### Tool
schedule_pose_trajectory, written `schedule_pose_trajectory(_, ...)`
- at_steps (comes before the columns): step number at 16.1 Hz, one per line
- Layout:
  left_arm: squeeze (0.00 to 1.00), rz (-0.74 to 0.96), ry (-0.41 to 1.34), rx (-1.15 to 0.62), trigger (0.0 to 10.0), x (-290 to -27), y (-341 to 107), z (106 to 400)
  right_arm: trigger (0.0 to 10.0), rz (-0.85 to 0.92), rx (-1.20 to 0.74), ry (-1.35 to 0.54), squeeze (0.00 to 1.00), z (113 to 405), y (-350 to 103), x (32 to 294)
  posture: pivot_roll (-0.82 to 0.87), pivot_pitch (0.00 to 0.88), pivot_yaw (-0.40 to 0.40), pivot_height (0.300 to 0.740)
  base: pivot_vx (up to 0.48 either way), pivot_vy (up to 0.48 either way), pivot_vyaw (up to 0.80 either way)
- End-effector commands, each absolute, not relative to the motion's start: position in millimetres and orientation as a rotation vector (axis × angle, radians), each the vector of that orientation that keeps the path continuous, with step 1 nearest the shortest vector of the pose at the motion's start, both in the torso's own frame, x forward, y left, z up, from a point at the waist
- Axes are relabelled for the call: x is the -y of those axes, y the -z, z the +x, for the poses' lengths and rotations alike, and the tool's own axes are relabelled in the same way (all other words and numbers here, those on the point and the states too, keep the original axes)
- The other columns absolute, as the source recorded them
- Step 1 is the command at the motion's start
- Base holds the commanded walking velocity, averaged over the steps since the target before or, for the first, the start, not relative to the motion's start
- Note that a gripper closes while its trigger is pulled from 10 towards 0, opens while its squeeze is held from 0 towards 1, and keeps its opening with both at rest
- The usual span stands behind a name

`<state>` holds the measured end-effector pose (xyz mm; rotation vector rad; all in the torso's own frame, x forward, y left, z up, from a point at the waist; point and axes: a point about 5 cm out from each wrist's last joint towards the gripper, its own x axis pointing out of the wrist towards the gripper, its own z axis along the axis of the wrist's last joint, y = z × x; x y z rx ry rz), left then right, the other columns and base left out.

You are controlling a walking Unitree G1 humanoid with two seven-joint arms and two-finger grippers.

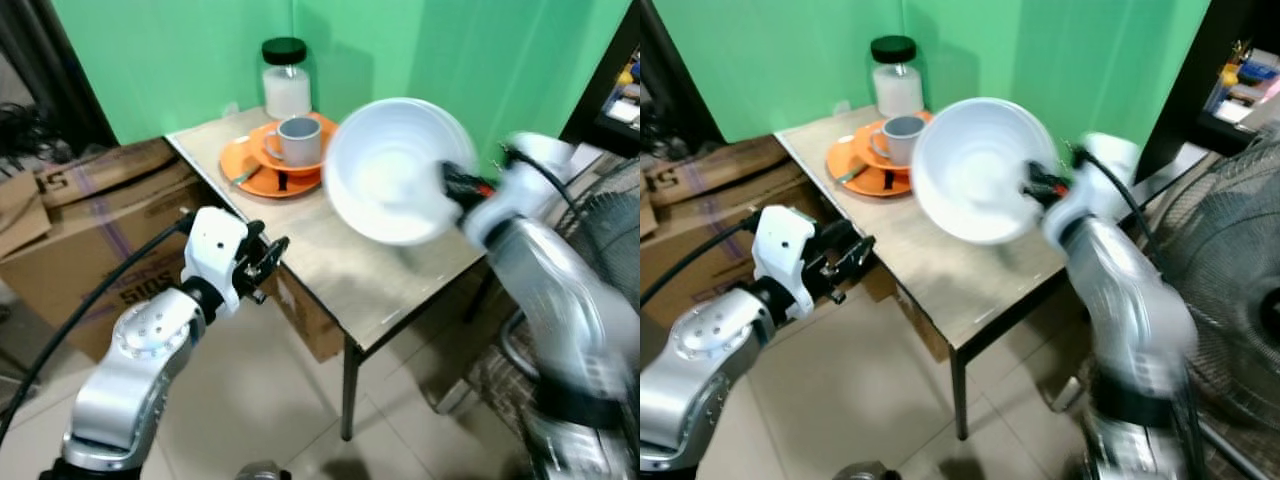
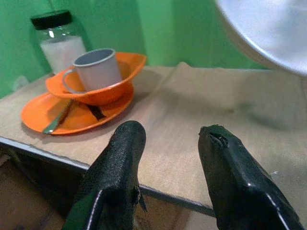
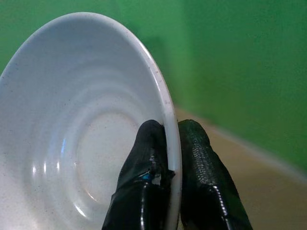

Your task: Setting the table

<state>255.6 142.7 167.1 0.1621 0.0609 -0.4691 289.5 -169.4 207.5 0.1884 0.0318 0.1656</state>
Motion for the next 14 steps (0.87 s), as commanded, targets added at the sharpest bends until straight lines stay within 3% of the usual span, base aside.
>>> schedule_pose_trajectory(1,0.00,0.168,0.433,-0.027,10.0,-138,-171,260,10.0,0.151,0.058,-0.120,0.00,276,-223,172,0.04,0.000,0.054,0.740,0.000,0.000,-0.79)
schedule_pose_trajectory(5,0.00,0.165,0.375,0.007,10.0,-128,-169,264,10.0,0.133,0.055,0.047,0.00,249,-210,186,0.03,0.000,0.044,0.740,0.000,0.000,-0.80)
schedule_pose_trajectory(11,0.00,0.197,0.340,0.017,10.0,-135,-163,259,10.0,0.024,0.037,0.037,0.00,245,-199,176,0.08,0.000,0.018,0.740,0.000,0.000,-0.80)
schedule_pose_trajectory(14,0.00,0.111,0.488,0.036,10.0,-113,-168,249,10.0,-0.007,-0.003,0.049,0.00,251,-192,170,0.08,0.000,0.018,0.740,0.000,0.000,-0.80)
